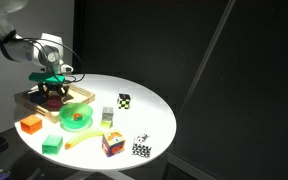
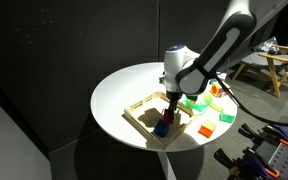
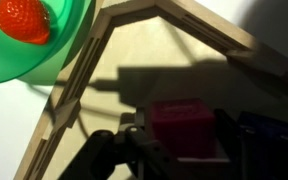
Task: Remove the pink block from the crate and put it on the table
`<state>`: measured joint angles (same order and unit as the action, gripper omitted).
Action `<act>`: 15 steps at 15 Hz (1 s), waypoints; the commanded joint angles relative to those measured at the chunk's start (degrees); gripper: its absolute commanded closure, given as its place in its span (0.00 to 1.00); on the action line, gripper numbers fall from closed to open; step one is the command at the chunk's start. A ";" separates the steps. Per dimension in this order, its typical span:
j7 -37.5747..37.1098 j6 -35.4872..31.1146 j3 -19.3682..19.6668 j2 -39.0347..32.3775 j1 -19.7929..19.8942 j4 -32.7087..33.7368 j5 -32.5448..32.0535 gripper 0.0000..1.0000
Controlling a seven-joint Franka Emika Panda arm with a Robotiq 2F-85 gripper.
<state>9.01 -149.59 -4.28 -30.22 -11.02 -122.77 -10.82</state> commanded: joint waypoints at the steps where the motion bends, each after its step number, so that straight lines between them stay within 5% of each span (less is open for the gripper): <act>1: -1.94 0.34 0.39 -0.39 -0.50 1.07 -1.50 0.60; 4: -1.52 1.15 -0.01 0.55 -0.17 0.89 -1.01 0.68; 15: -1.60 8.93 -0.91 5.66 0.43 0.81 0.29 0.68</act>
<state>8.77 -144.80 -4.46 -27.39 -11.03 -122.11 -10.79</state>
